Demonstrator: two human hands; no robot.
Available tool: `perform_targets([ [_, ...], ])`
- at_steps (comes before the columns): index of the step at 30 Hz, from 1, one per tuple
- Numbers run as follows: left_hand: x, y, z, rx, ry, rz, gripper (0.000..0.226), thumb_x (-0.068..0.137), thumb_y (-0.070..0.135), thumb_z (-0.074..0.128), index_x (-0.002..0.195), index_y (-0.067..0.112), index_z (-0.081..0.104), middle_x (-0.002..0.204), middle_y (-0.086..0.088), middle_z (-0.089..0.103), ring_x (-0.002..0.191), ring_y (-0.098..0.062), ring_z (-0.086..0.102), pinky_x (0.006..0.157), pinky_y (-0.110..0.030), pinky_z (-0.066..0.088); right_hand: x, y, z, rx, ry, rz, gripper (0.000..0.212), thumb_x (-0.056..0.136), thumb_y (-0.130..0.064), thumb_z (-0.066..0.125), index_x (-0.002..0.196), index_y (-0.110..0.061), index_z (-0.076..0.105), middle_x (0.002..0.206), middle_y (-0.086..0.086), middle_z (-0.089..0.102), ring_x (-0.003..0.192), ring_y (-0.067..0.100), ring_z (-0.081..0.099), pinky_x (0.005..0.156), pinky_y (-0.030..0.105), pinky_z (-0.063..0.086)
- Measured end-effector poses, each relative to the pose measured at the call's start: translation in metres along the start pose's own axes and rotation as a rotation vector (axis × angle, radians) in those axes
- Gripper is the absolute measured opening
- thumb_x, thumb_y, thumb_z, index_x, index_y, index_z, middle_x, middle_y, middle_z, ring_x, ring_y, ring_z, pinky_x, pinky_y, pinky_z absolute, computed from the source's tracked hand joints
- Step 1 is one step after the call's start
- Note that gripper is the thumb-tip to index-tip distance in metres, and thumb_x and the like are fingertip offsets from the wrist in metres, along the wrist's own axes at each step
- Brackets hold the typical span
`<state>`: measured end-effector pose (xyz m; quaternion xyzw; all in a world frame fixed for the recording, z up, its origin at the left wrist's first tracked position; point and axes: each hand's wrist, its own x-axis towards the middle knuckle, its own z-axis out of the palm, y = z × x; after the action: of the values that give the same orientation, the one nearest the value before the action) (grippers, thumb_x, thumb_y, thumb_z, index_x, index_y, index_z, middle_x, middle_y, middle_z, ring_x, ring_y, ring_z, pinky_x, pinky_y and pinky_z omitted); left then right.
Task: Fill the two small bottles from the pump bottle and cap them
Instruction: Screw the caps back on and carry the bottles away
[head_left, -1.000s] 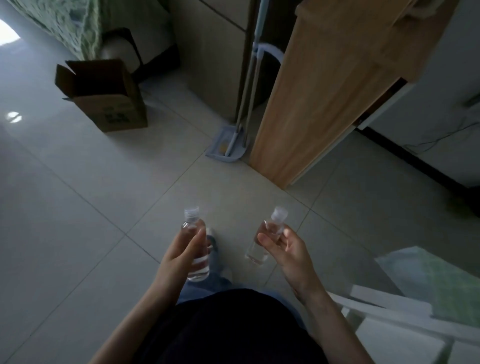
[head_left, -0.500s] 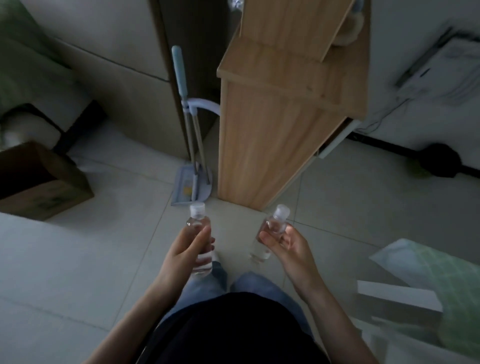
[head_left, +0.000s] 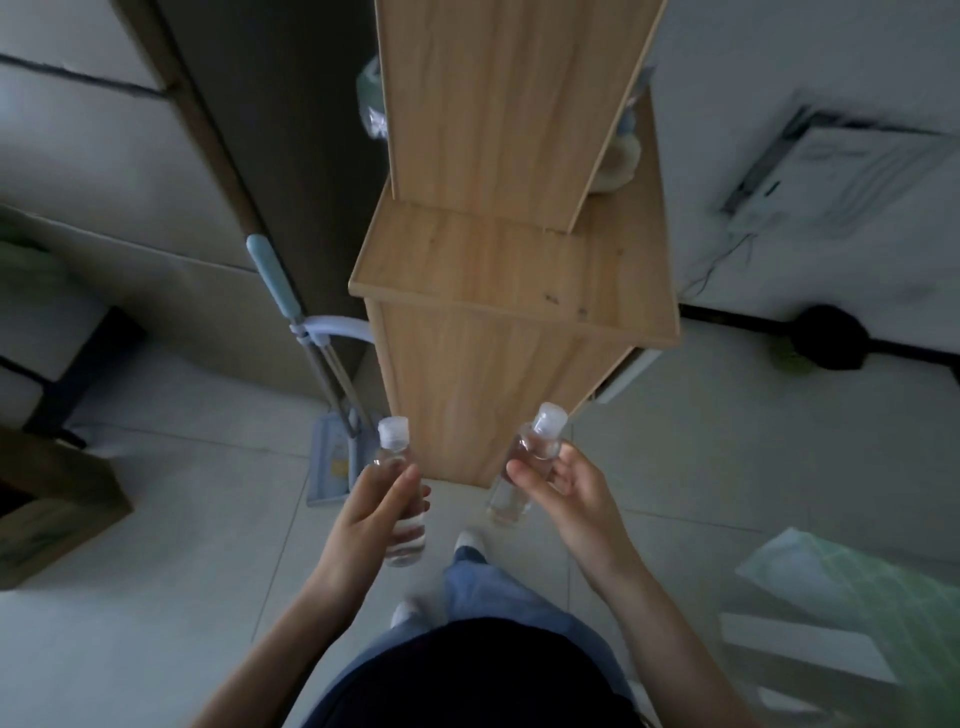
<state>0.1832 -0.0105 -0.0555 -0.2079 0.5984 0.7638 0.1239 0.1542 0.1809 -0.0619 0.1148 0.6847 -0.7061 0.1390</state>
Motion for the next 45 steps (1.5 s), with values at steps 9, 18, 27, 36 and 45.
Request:
perform_targets([
  [9,0.058,0.077,0.056,0.001,-0.071,0.336,0.034,0.070,0.044,0.058,0.099,0.026,0.063,0.080,0.006,0.069,0.075,-0.008,0.065,0.067,-0.018,0.054,0.062,-0.086,-0.029,-0.009,-0.150,-0.149,0.032,0.074,-0.038,0.071,0.102,-0.023,0.066,0.100,-0.005,0.074,0.094,0.006,0.069,0.074,0.011,0.050],
  [18,0.109,0.147,0.090,0.138,-0.063,0.532,0.033,0.071,0.041,0.065,0.101,0.028,0.061,0.107,-0.009,0.066,0.097,-0.021,0.064,0.083,-0.034,0.052,0.112,-0.147,-0.027,-0.043,-0.141,-0.357,0.025,0.084,-0.022,0.069,0.108,-0.020,0.063,0.099,-0.002,0.072,0.093,0.010,0.069,0.078,0.019,0.054],
  [27,0.159,0.148,0.092,0.279,-0.038,0.459,0.029,0.080,0.022,0.068,0.103,0.007,0.059,0.101,-0.016,0.065,0.095,-0.031,0.062,0.088,-0.045,0.050,0.151,-0.144,-0.021,-0.138,-0.034,-0.370,0.026,0.082,-0.019,0.072,0.105,-0.025,0.060,0.095,-0.009,0.069,0.085,-0.006,0.066,0.070,0.010,0.050],
  [36,0.176,0.145,0.089,0.317,-0.040,0.481,0.026,0.077,0.020,0.070,0.098,0.007,0.060,0.081,0.008,0.064,0.075,-0.001,0.060,0.066,-0.014,0.048,0.159,-0.136,-0.023,-0.241,0.014,-0.360,0.032,0.079,-0.017,0.076,0.106,-0.024,0.060,0.097,-0.006,0.071,0.093,0.008,0.068,0.084,0.024,0.054],
  [45,0.179,0.144,0.090,0.395,0.009,0.488,0.033,0.076,0.024,0.072,0.100,0.005,0.060,0.097,-0.017,0.066,0.093,-0.034,0.061,0.085,-0.048,0.050,0.161,-0.130,-0.025,-0.254,0.026,-0.265,0.055,0.076,-0.019,0.079,0.125,-0.011,0.054,0.112,0.006,0.069,0.106,0.023,0.065,0.097,0.047,0.049],
])
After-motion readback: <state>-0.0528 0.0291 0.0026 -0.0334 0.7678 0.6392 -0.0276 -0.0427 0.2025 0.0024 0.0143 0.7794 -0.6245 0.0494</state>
